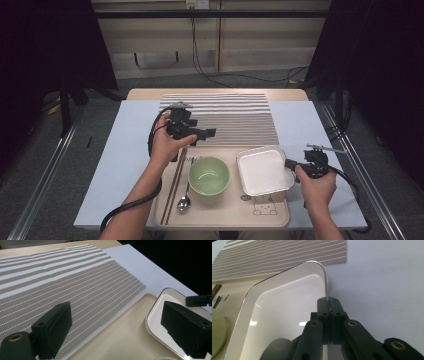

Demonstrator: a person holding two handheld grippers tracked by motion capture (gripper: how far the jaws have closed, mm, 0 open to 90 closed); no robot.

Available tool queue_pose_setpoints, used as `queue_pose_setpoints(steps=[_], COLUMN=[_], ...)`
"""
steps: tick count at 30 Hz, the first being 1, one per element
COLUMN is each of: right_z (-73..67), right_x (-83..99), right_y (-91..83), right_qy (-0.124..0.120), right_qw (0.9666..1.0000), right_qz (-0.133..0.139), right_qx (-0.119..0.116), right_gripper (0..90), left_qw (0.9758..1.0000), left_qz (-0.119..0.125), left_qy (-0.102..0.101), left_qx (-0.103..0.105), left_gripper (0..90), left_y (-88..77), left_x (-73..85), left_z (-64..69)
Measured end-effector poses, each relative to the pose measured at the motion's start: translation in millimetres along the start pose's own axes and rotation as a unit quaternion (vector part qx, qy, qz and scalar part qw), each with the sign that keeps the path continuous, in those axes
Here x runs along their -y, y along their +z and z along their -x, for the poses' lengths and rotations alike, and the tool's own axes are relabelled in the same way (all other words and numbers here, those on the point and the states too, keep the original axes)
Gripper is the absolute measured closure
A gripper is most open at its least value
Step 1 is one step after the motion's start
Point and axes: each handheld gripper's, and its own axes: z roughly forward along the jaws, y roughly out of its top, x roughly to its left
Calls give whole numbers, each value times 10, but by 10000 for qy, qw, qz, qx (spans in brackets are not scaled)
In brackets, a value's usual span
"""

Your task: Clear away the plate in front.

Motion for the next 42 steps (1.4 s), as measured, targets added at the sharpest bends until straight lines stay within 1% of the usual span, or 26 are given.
queue_pose_setpoints(steps=[1,3,5,6,7,10,14,15,16,17,20,22,29,31,33,35,38,40,42], right_z=[-13,-30,-46,-55,-64,-108,-129,-145,-149,-161,-183,-196,-232,-239,-249,-251,-264,-261,-265], right_x=[13,39,64,76,86,125,158,165,171,177,188,189,229,242,258,278,300,310,317], right_y=[3,12,17,22,22,30,39,41,47,53,67,71,98,108,108,109,105,100,92], right_qy=[28,27,47,48,40,56,56,105,51,49,127,114,201,192,212,205,195,132,150], right_qw=[10000,10000,9999,9999,9999,9999,9998,9998,9998,9998,9997,9997,9996,9998,9997,9998,9998,9999,9999], right_qz=[2,43,44,65,51,34,56,43,49,36,44,51,24,10,10,-16,-29,-14,-19], right_qx=[13,60,112,108,117,97,156,156,191,188,185,207,171,110,111,30,17,-11,-11], right_gripper=[897,897,896,896,896,896,895,896,896,896,896,896,896,896,896,895,896,895,895], left_qw=[10000,10000,10000,10000,9999,9999,9998,9998,9998,9997,9997,9998,9998,9997,9997,9997,9997,9997,9997], left_qz=[5,-29,14,-21,44,93,130,144,147,150,164,149,143,135,127,137,141,141,144], left_qy=[-33,-19,-33,19,-5,24,7,-1,2,18,18,26,22,19,37,13,5,25,3], left_qx=[-13,-63,-72,-91,-116,-135,-149,-139,-134,-178,-171,-152,-161,-181,-181,-187,-181,-202,-193], left_gripper=[97,97,97,97,97,97,94,94,94,94,94,94,94,94,94,94,94,94,94], left_y=[-4,-13,-38,-52,-65,-96,-117,-120,-126,-130,-133,-130,-119,-123,-130,-130,-132,-134,-136], left_x=[11,24,24,20,17,10,7,8,8,9,9,8,18,21,24,26,26,24,23], left_z=[-10,-20,-29,-35,-31,-27,-21,-21,-24,-21,-20,-17,-14,-18,-25,-24,-17,-17,-15])
